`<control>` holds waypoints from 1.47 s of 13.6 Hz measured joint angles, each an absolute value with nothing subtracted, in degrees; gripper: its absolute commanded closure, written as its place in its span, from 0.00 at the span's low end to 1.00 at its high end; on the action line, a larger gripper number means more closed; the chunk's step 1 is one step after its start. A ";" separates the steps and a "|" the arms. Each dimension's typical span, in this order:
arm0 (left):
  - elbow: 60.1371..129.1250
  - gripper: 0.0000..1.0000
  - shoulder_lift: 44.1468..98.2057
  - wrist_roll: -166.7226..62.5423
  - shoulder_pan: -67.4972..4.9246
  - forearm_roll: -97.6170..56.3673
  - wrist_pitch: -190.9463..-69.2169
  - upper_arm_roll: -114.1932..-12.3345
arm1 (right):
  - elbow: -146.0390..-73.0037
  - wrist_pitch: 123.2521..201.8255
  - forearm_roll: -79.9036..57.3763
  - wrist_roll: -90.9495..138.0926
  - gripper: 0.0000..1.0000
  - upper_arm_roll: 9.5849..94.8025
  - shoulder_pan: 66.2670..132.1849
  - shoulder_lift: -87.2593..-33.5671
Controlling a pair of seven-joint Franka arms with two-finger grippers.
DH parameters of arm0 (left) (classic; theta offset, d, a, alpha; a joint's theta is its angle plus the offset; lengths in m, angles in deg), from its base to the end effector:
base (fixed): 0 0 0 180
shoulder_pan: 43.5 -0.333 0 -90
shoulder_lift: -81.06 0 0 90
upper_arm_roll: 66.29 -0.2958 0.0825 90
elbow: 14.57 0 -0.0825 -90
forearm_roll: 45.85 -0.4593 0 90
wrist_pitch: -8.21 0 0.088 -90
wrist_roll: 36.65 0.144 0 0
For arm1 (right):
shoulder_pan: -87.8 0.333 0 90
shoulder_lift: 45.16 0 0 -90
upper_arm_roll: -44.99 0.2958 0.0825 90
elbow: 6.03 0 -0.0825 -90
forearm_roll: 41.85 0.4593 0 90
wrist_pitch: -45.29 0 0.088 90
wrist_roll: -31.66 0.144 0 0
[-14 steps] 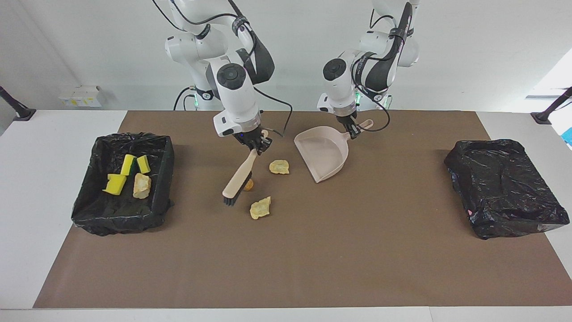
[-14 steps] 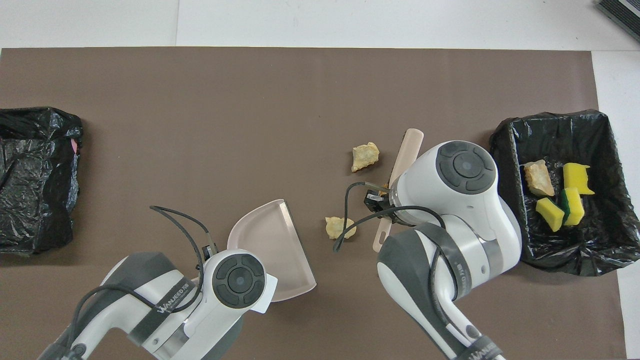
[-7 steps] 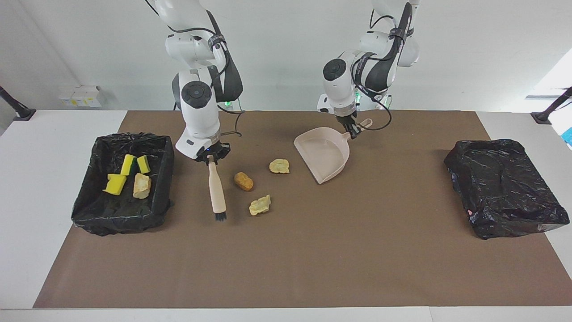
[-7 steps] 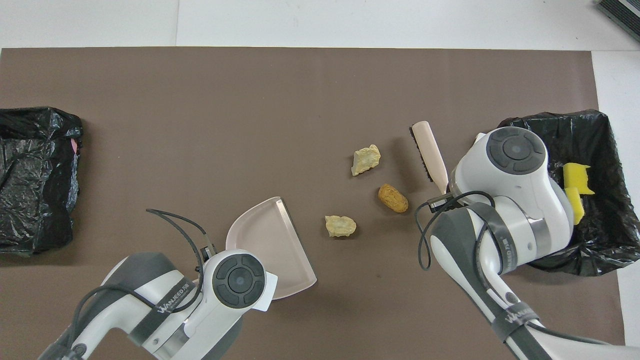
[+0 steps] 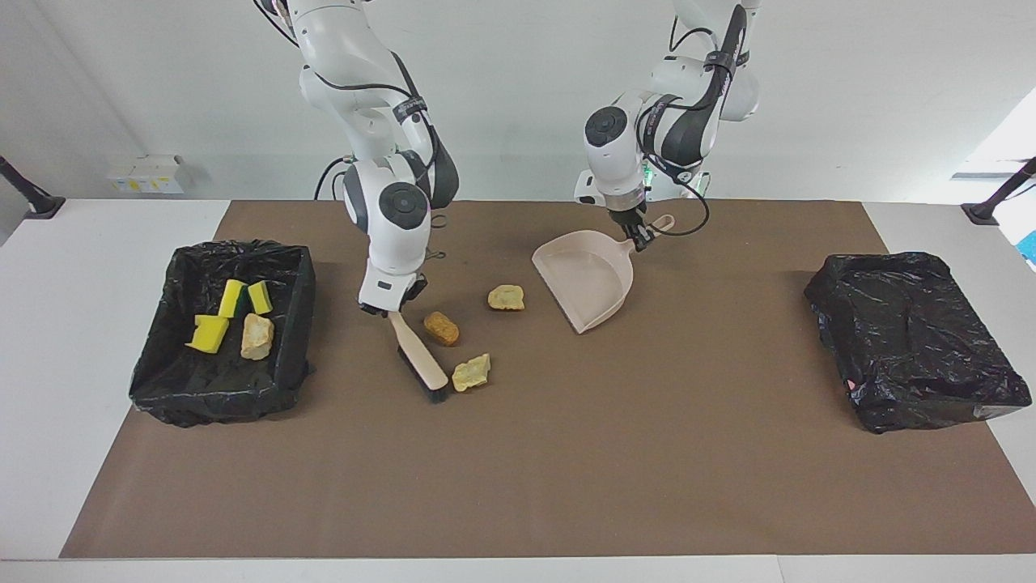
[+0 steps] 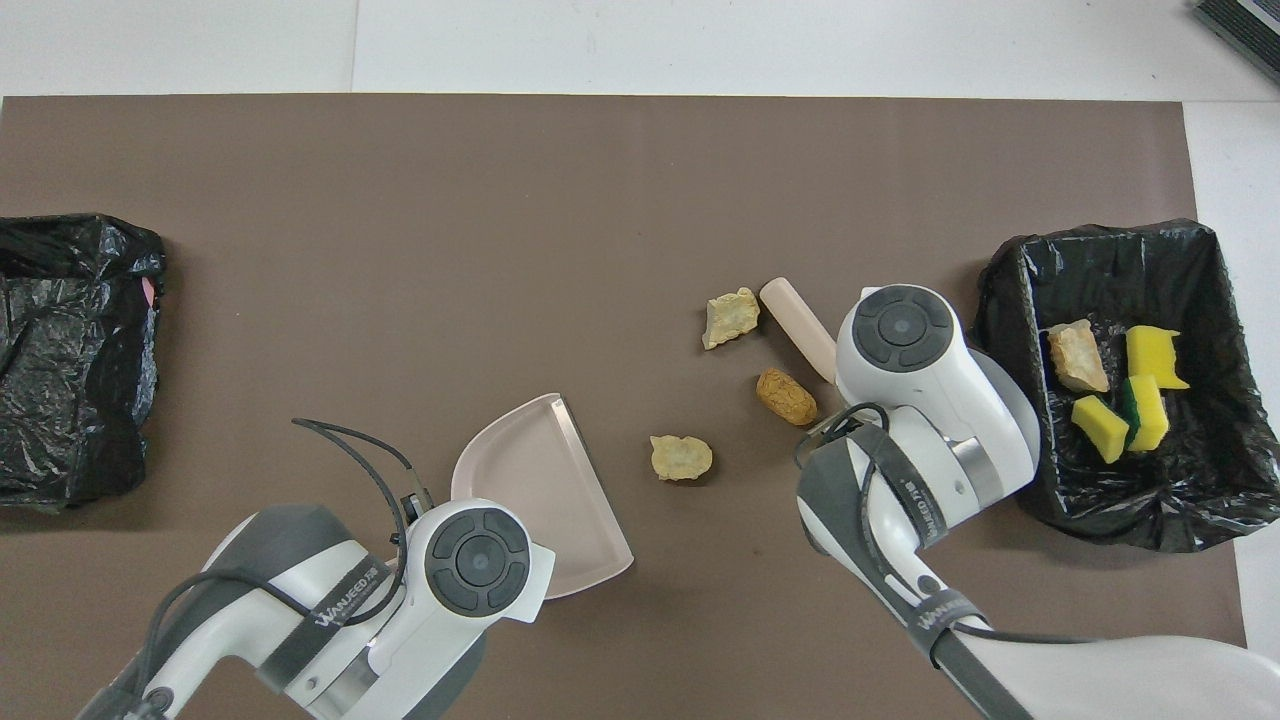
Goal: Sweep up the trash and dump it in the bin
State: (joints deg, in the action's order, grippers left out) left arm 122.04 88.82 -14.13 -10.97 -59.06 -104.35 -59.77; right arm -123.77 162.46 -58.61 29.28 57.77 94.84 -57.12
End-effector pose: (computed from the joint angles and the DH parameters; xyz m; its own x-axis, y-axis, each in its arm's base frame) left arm 0.4013 -0.2941 0.2524 0.3594 -0.8682 -0.3422 -0.9309 -0.3590 -0.0668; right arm 0.5776 0.1836 0.2206 0.8405 0.4916 -0.2280 0.5314 -0.8300 0.1693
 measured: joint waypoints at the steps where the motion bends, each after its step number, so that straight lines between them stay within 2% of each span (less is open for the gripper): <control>1: 122.04 1.00 88.82 -14.15 -10.97 -59.05 -104.35 -59.77 | -123.76 162.45 -57.57 30.59 1.00 57.83 96.16 -57.13; 11: 122.07 1.00 88.82 -14.24 -10.98 -58.88 -104.33 -59.77 | -123.33 162.50 -35.70 48.59 1.00 58.77 115.11 -56.62; 16: 122.11 1.00 88.82 -14.25 -10.98 -58.73 -104.35 -59.84 | -123.48 168.33 -20.97 50.11 1.00 58.83 116.21 -56.21; 20: 122.11 1.00 88.79 -12.69 -11.70 -58.02 -104.79 -60.18 | -124.26 170.27 -16.27 50.55 1.00 58.83 116.15 -55.93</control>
State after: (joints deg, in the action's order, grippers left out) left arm 122.11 88.79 -12.69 -11.70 -58.02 -104.79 -60.18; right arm -124.26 170.27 -16.27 50.55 58.83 116.15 -55.93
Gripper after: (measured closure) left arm 0.687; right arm 0.740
